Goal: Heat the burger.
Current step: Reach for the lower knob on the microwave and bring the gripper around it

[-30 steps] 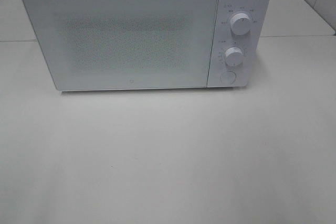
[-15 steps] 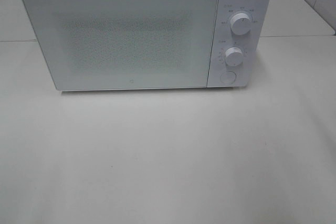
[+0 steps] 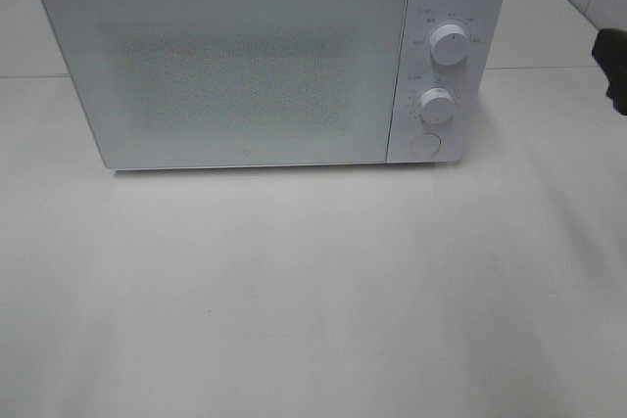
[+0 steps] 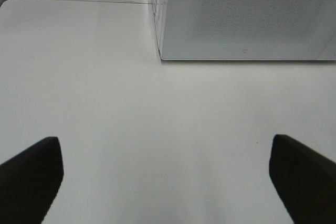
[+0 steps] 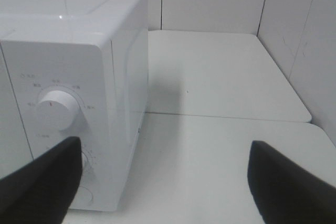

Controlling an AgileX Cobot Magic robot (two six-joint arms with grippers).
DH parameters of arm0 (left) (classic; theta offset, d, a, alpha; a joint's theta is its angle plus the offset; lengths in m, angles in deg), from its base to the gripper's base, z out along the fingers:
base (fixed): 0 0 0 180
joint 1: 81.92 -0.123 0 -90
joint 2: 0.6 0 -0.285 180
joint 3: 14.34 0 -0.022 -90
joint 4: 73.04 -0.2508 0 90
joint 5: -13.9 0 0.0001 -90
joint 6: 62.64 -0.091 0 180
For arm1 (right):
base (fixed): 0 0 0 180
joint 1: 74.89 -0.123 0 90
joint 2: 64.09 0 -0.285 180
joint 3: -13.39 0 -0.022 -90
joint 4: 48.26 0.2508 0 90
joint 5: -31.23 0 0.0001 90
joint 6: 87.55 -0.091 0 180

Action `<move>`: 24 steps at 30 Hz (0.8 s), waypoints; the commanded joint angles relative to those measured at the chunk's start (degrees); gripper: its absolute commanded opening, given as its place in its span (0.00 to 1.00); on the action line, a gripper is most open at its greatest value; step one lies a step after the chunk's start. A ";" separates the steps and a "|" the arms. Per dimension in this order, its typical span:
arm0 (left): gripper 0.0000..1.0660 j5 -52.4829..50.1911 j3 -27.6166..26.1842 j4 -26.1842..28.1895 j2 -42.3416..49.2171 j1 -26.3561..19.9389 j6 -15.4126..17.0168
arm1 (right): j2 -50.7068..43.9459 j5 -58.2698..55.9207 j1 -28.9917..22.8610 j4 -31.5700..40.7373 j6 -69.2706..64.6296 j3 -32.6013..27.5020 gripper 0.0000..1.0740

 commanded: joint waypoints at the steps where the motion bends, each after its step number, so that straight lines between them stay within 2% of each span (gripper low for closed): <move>1: 0.94 -0.34 0.06 0.23 0.74 -0.17 0.11 | 4.76 6.30 0.29 4.07 5.50 0.00 0.71; 5: 0.94 -0.34 0.06 0.23 0.74 -0.17 0.11 | 10.71 14.61 -0.63 9.40 9.45 -0.29 0.71; 8: 0.94 -0.34 0.06 0.23 0.74 -0.17 0.11 | 11.52 15.93 -1.72 10.94 10.03 -0.29 0.71; 10: 0.94 -0.34 0.06 0.23 0.74 -0.17 0.11 | 13.46 19.14 -5.61 15.24 13.92 -0.29 0.71; 11: 0.94 -0.34 0.06 0.23 0.74 -0.17 0.11 | 13.46 19.14 -5.61 15.24 13.92 -0.29 0.71; 13: 0.94 -0.34 0.06 0.23 0.74 -0.17 0.11 | 16.56 24.69 -12.15 23.15 19.02 -0.29 0.71; 15: 0.94 -0.34 0.06 0.23 0.74 -0.17 0.11 | 17.25 25.95 -13.29 24.69 19.65 -0.29 0.71; 16: 0.94 -0.34 0.06 0.23 0.74 -0.17 0.11 | 18.85 28.99 -15.87 27.73 20.57 -0.29 0.71; 24: 0.94 -0.34 0.06 0.23 0.74 -0.17 0.11 | 23.78 36.61 -23.38 34.32 20.80 -0.29 0.71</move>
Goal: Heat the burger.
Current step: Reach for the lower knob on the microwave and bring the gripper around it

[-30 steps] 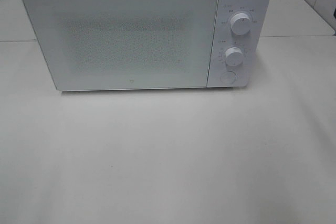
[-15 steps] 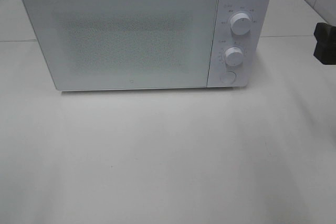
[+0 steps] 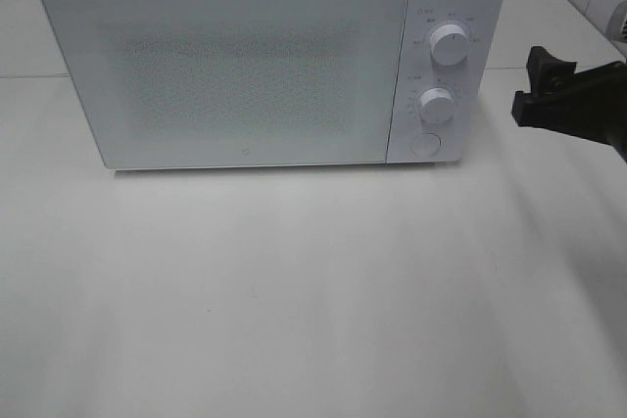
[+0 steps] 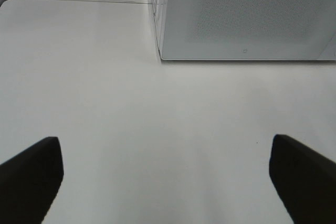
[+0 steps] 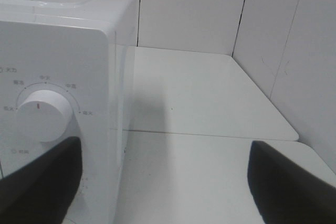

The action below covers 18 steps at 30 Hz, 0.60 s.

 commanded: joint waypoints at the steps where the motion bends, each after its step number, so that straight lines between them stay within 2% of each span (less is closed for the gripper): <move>1: 0.94 -0.34 0.06 0.23 0.74 -0.17 0.11 | 2.75 5.67 -4.70 4.58 1.55 0.17 0.71; 4: 0.94 -0.34 0.06 0.23 0.74 -0.17 0.11 | 3.50 6.30 -5.90 5.67 2.06 0.23 0.71; 6: 0.94 -0.34 0.06 0.23 0.74 -0.17 0.11 | 6.36 7.22 -10.20 9.91 3.95 1.32 0.71; 9: 0.94 -0.34 0.06 0.23 0.74 -0.17 0.11 | 7.96 8.08 -12.89 11.92 4.47 2.41 0.71; 18: 0.94 -0.34 0.06 0.23 0.74 -0.17 0.11 | 10.89 10.49 -18.33 15.01 5.10 4.53 0.71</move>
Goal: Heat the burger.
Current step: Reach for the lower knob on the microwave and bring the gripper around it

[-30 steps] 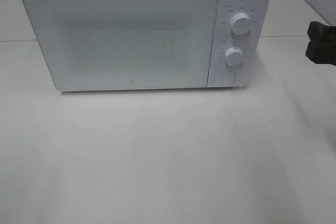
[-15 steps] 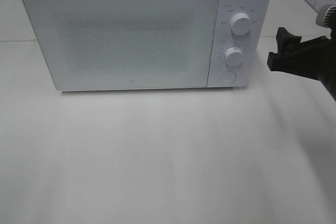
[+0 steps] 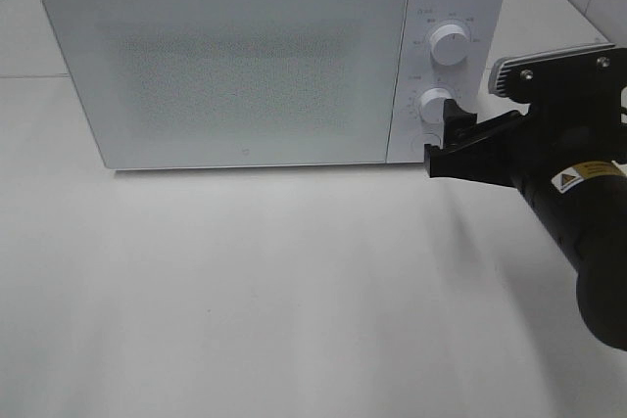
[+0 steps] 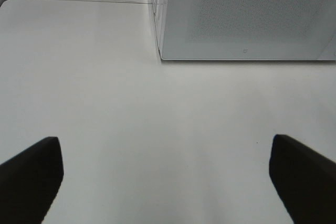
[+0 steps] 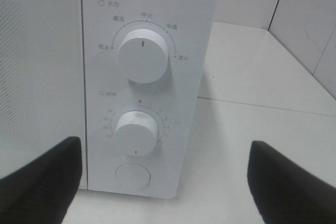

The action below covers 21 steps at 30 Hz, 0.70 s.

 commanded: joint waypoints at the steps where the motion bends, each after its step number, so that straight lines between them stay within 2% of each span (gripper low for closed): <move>1: 0.94 -0.34 0.06 0.23 0.74 -0.17 0.11 | 0.63 7.16 -2.29 1.20 1.55 1.26 0.71; 7: 0.94 -0.34 0.06 0.23 0.74 -0.17 0.11 | 0.69 7.56 -5.90 2.46 4.07 1.38 0.71; 16: 0.94 -0.34 0.06 0.23 0.74 -0.17 0.11 | 0.69 8.31 -5.84 4.53 4.01 1.72 0.71; 21: 0.94 -0.34 0.06 0.23 0.74 -0.17 0.11 | 0.69 8.25 -5.50 6.76 4.24 3.90 0.71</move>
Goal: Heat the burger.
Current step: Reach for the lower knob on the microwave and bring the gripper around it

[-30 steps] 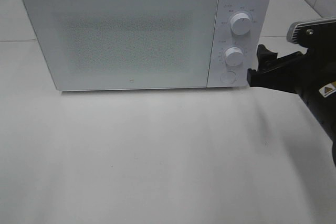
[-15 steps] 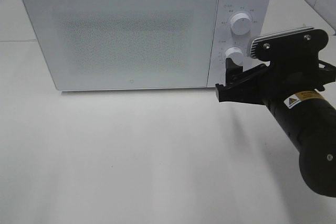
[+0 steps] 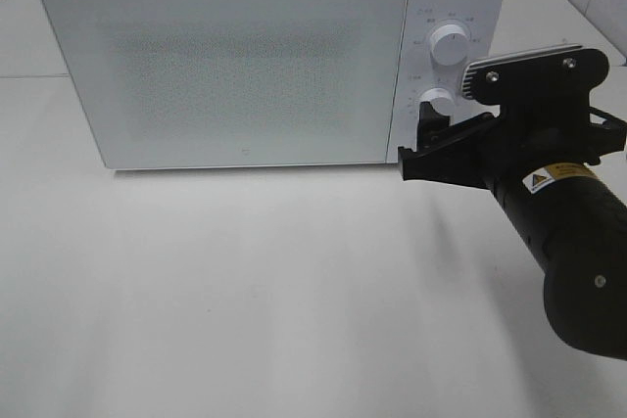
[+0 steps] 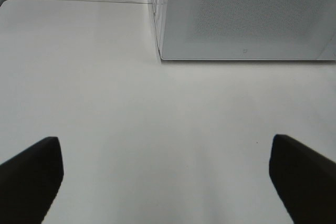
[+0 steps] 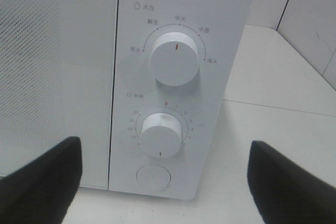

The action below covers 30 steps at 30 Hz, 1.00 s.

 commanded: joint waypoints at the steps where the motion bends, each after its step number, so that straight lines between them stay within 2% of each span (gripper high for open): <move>1: 0.94 -0.34 0.06 0.23 0.74 -0.17 0.11 | -0.34 8.19 0.06 0.74 1.20 1.26 0.71; 6: 0.94 -0.34 0.06 0.29 0.74 -0.17 0.11 | 1.03 8.65 0.11 1.03 1.15 2.86 0.71; 9: 0.94 -0.34 0.06 0.29 0.74 -0.17 0.11 | 5.73 8.59 2.46 -0.52 -1.32 4.87 0.71; 20: 0.94 -0.34 0.06 0.29 0.74 -0.17 0.11 | 12.66 8.14 8.14 -5.79 -5.67 10.14 0.71; 30: 0.94 -0.34 0.06 0.23 0.74 -0.17 0.11 | 17.48 7.96 8.71 -6.88 -7.56 14.09 0.71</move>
